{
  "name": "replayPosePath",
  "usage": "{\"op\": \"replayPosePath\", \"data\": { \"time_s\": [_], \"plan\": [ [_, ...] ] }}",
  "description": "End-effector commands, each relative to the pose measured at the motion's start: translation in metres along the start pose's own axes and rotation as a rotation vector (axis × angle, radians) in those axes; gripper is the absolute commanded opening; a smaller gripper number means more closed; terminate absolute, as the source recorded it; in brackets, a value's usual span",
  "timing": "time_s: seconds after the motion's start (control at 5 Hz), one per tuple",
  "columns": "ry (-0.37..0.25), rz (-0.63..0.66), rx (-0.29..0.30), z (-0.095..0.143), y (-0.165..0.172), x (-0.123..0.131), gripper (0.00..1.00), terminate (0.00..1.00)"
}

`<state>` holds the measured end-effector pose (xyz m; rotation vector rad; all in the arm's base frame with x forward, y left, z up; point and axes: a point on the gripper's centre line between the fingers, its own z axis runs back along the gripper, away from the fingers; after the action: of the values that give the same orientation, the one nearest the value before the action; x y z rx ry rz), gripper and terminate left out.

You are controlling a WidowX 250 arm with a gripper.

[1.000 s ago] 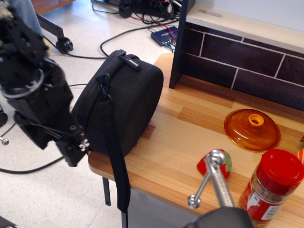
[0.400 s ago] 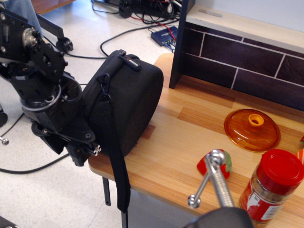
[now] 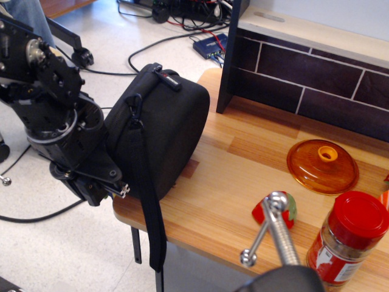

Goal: Unzip zipper bag

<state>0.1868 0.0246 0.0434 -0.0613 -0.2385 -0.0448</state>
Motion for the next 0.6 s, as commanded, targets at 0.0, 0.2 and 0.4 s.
{"op": "replayPosePath", "data": {
  "time_s": [0.0, 0.2, 0.4],
  "plan": [
    [-0.161, -0.011, -0.027, 0.039, -0.001, 0.029, 0.0, 0.0],
    [-0.219, 0.012, -0.045, 0.059, 0.0, 0.05, 0.0, 0.0],
    [-0.26, 0.065, -0.065, 0.075, -0.003, 0.076, 0.0, 0.0]
  ]
}}
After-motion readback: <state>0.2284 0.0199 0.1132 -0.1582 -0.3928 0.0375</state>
